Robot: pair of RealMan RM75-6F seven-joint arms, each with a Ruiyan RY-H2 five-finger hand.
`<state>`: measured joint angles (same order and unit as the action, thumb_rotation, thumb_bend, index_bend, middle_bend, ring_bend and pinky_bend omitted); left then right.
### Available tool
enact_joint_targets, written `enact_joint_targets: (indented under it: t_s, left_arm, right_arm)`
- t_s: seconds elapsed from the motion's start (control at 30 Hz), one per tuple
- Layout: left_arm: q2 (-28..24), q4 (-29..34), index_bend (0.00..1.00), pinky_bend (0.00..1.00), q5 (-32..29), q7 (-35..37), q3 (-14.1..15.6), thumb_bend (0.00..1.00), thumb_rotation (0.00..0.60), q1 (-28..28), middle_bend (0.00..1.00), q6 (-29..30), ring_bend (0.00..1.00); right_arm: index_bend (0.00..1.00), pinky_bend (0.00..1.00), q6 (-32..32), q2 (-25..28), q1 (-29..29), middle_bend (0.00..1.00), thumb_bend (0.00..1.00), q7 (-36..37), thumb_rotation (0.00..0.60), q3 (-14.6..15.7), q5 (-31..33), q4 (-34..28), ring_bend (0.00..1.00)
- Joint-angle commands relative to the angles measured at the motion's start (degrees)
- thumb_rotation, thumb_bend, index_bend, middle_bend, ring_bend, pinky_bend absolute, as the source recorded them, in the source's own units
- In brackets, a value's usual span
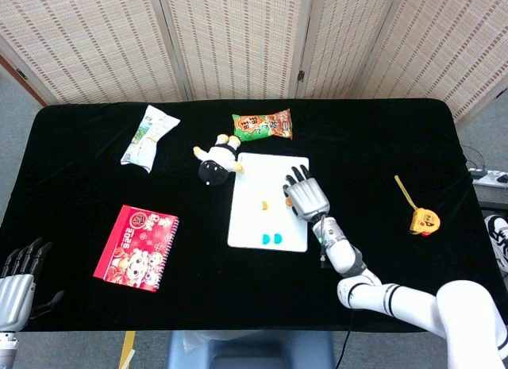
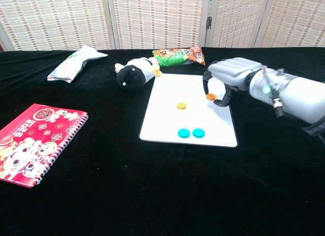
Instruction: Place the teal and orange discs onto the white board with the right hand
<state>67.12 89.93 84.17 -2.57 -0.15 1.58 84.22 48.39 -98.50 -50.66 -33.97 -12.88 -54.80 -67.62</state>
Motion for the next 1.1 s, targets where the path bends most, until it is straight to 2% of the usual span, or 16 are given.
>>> enact_joint_targets:
  t_s: [0.03, 0.3, 0.77, 0.9, 1.1]
  left_arm:
    - [0.0, -0.1, 0.0, 0.0, 0.0, 0.1, 0.1, 0.27, 0.6, -0.1, 0.0, 0.1, 0.06]
    - [0.0, -0.5, 0.0, 0.0, -0.1, 0.6, 0.1, 0.27, 0.6, -0.3, 0.0, 0.1, 0.06]
    - [0.2, -1.0, 0.0, 0.0, -0.2, 0.8, 0.1, 0.27, 0.6, -0.2, 0.0, -0.2, 0.06]
    - [0.4, -1.2, 0.0, 0.0, -0.2, 1.0, 0.1, 0.27, 0.6, -0.3, 0.0, -0.2, 0.06]
    - [0.4, -1.3, 0.0, 0.0, -0.4, 1.4, 0.1, 0.27, 0.6, -0.3, 0.0, -0.4, 0.06]
  right_arm:
    - [0.47, 0.0, 0.1, -1.6, -1.2, 0.17, 0.32, -1.5, 0.6, 0.1, 0.8, 0.7, 0.01]
    - [0.47, 0.0, -0.1, -4.2, -2.9, 0.17, 0.32, -3.0, 0.6, -0.4, 3.0, 3.5, 0.01]
    - [0.46, 0.0, 0.1, -5.0, -3.4, 0.17, 0.32, -3.2, 0.6, 0.3, 2.9, 4.2, 0.01]
    - [0.43, 0.0, 0.1, -4.9, -3.5, 0.16, 0.32, -3.3, 0.6, 0.5, 2.8, 4.0, 0.01]
    - [0.3, 0.0, 0.3, -4.6, -3.4, 0.15, 0.32, -3.1, 0.6, 0.7, 2.6, 3.5, 0.01]
